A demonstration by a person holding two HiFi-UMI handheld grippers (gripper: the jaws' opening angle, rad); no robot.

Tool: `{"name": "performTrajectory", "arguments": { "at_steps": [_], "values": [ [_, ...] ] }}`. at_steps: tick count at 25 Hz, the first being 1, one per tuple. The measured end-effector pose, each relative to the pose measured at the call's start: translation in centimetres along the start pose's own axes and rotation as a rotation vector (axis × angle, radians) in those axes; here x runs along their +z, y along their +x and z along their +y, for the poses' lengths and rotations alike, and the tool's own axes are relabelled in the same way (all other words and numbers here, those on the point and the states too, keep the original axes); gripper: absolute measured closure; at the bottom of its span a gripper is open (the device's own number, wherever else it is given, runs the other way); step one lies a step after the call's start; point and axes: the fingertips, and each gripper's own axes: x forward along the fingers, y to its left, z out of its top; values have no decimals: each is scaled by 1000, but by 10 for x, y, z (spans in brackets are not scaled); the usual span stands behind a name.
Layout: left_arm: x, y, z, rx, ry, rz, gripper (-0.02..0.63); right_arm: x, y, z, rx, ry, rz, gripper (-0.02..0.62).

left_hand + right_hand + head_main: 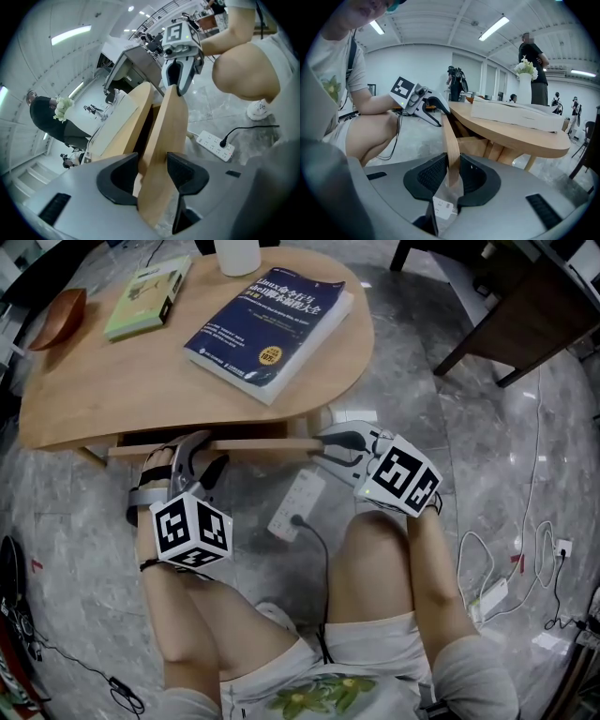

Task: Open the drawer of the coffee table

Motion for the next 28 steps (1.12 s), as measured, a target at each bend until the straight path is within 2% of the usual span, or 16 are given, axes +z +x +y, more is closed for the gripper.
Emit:
{"name": "performTrajectory", "arguments": {
  "at_steps": [5, 9, 11, 14, 18, 22, 28],
  "values": [
    [-2, -6, -9, -79, 0, -5, 410, 0, -2, 13, 24, 0, 1, 506],
    [-1, -5, -11, -83, 25, -10, 414, 0, -3, 14, 5, -20, 23, 505],
    [-1, -4, -12, -86, 36, -2, 419, -1, -2, 14, -32, -45, 39, 503],
    [-2, -5, -14, -98, 40, 16, 422, -2, -1, 15, -125, -144, 124, 502],
    [1, -6, -17, -116, 54, 1, 434, 8, 0, 20, -235, -338, 275, 491],
    [0, -7, -24, -124, 81, 25, 449, 40, 11, 44, -227, -419, 243, 491],
    [1, -6, -24, -119, 72, 30, 448, 52, 44, 51, -276, -516, 311, 491]
  ]
}}
